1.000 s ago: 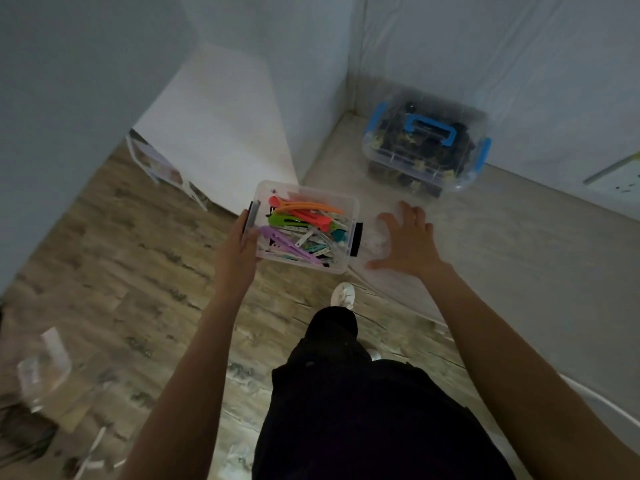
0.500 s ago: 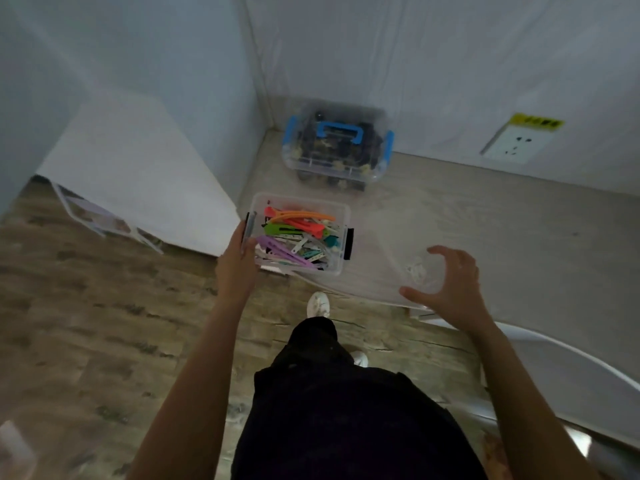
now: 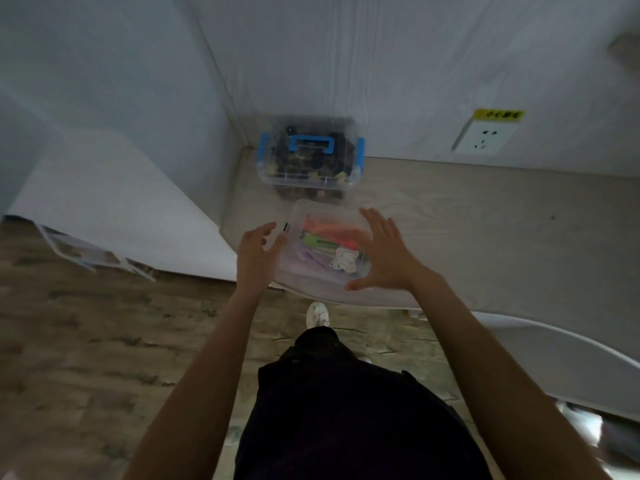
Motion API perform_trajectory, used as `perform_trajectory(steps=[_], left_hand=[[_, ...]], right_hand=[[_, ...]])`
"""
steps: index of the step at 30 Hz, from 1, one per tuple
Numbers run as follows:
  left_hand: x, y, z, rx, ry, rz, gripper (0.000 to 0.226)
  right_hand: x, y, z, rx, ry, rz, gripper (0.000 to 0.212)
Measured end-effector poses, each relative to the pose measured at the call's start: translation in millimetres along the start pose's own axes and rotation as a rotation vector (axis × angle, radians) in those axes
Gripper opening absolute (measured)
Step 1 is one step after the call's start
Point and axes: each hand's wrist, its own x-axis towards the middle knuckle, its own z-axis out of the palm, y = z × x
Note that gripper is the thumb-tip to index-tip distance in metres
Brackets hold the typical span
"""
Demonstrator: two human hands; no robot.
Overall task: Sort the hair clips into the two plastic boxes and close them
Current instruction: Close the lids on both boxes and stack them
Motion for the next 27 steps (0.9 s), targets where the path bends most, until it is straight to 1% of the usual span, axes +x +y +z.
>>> perform_trajectory(steps=[1, 3, 5, 7, 9, 10, 11, 13, 15, 17, 19, 21, 22, 23, 24, 26, 27], left_hand=[[-1, 0, 0, 0.01, -0.001, -0.01, 0.034], [-1, 0, 1, 0.031, -0.042, 0.025, 0.037], [3, 1, 4, 0.018, -0.12, 0.024, 0.035], [5, 1, 6, -0.008, -0.186, -0.004, 0.036], [6, 0, 6, -0.039, -0.201, -0.016, 0.037], [6, 0, 5, -0.047, -0.202, -0.019, 0.037], [7, 1, 5, -0.048, -0.201, -0.015, 0.037], [8, 2, 4, -0.042, -0.204, -0.023, 0.037], [9, 1, 6, -0.038, -0.205, -0.036, 0.037], [11, 0, 6, -0.018, -0.2, -0.05, 0.042], [16, -6, 7, -0.009, -0.208, -0.113, 0.055], [20, -7, 7, -0.119, -0.267, -0.275, 0.068], [21, -6, 8, -0.205, -0.295, -0.376, 0.07], [21, -5, 10, -0.264, -0.315, -0.436, 0.066], [19, -3, 11, -0.262, -0.315, -0.428, 0.058], [13, 4, 11, -0.196, -0.273, -0.326, 0.033], [9, 8, 10, -0.193, -0.238, -0.288, 0.026]], right_hand=[[0, 1, -1, -0.005, -0.007, -0.007, 0.108], [-2, 0, -2, 0.012, -0.012, -0.015, 0.107], [-10, -4, -1, 0.139, 0.034, 0.0, 0.099], [-18, -9, 4, 0.326, 0.195, 0.079, 0.077], [-22, -12, 8, 0.461, 0.376, 0.262, 0.057], [-23, -12, 11, 0.503, 0.421, 0.366, 0.055], [-24, -11, 13, 0.545, 0.425, 0.457, 0.057], [-23, -12, 14, 0.68, 0.378, 0.599, 0.065], [-22, -11, 15, 0.824, 0.342, 0.699, 0.073], [-19, -12, 17, 0.864, 0.335, 0.773, 0.068], [-16, -15, 20, 0.877, 0.375, 0.822, 0.054], [-14, -21, 21, 0.922, 0.425, 0.85, 0.042], [-14, -25, 22, 0.924, 0.441, 0.839, 0.038], [-16, -28, 23, 0.898, 0.455, 0.812, 0.036], [-18, -30, 24, 0.852, 0.466, 0.772, 0.035], [-24, -34, 27, 0.778, 0.488, 0.708, 0.036], [-26, -34, 29, 0.755, 0.497, 0.684, 0.036]])
